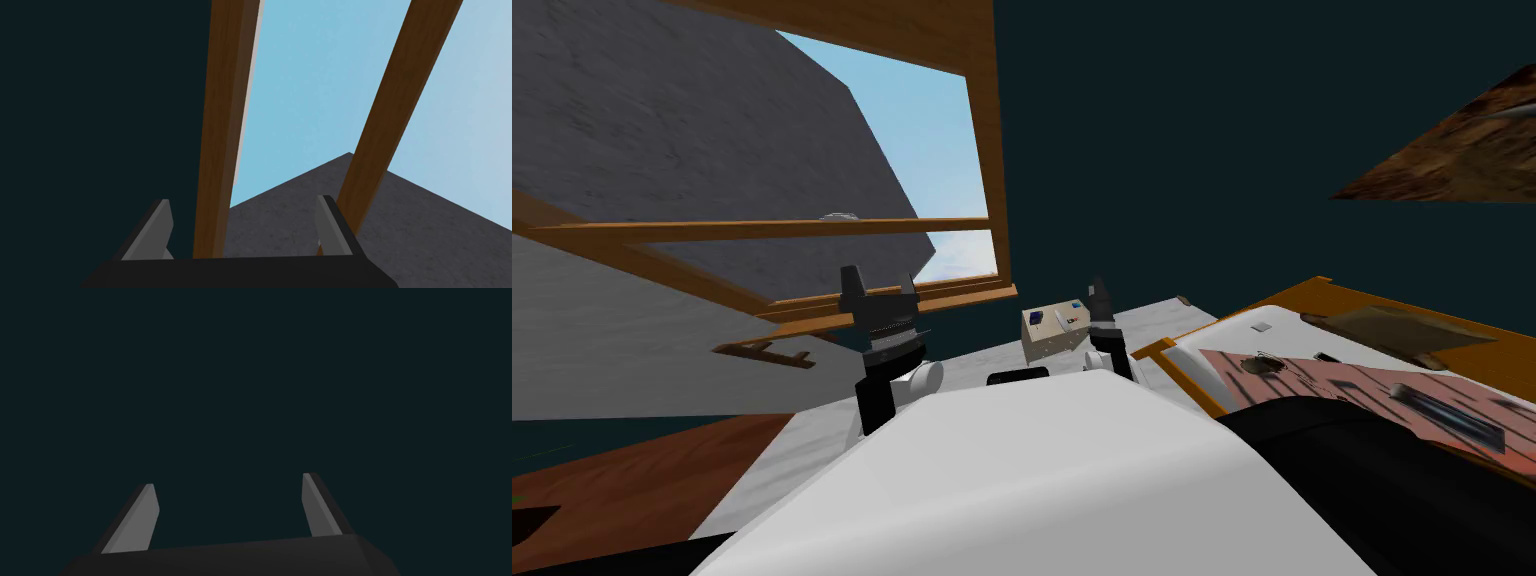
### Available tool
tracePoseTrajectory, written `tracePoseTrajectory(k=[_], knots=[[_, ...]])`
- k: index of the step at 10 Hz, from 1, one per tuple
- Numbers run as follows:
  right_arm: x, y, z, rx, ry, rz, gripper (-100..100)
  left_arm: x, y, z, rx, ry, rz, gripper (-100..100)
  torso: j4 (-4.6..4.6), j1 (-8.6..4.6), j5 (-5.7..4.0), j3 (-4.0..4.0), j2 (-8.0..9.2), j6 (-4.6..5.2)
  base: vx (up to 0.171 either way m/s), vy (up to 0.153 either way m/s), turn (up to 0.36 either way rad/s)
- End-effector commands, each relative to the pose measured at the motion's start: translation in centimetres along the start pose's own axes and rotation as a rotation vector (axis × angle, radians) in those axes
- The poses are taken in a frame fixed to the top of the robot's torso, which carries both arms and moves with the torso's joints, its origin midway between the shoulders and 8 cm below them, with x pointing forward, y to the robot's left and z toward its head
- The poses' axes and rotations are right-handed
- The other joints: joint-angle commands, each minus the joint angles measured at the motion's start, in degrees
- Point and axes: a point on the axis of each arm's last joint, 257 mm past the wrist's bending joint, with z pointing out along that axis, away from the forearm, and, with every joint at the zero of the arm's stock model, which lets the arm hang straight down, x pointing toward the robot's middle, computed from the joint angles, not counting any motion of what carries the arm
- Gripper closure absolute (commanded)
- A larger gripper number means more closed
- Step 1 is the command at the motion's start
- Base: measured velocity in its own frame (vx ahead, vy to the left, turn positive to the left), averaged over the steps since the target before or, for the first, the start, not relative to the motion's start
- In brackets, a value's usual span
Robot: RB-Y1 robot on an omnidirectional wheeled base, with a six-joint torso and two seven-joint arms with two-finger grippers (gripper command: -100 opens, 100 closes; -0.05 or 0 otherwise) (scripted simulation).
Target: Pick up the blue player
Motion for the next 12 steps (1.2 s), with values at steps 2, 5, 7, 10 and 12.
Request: tracePoseTrajectory(k=[2, 5, 7, 10, 12], knots=[[1.9, -1.1, -0.1, 0.001, 0.077, -0.059, -100, 0.0, 0.0, 0.0, 0.000, 0.000, 0.000, 0, 0.00, 0.14, 0.02, -0.01, -0.01, -0.03, 0.000, 0.064, 0.163], [4.4, -2.9, -0.6, 0.005, 0.171, -0.132, -100, 0.0, 0.0, 0.0, 0.000, 0.000, 0.000, 0, -0.01, 0.31, 0.07, -0.02, -0.03, -0.01, 0.007, 0.086, 0.147], [6.4, -4.4, -1.3, 0.004, 0.252, -0.197, -100, 0.0, 0.0, 0.0, 0.000, 0.000, 0.000, 0, -0.02, 0.36, 0.08, -0.04, -0.07, -0.02, 0.025, 0.100, 0.205], [8.7, -6.5, -2.4, 0.006, 0.349, -0.273, -100, 0.0, 0.0, 0.0, 0.000, 0.000, 0.000, 0, -0.02, 0.28, 0.07, -0.06, -0.10, 0.01, 0.021, 0.066, 0.104], [9.8, -7.7, -3.1, 0.005, 0.402, -0.315, -100, 0.0, 0.0, 0.0, 0.000, 0.000, 0.000, 0, 0.02, 0.12, 0.03, 0.05, 0.09, -0.02, -0.019, 0.034, 0.107]])
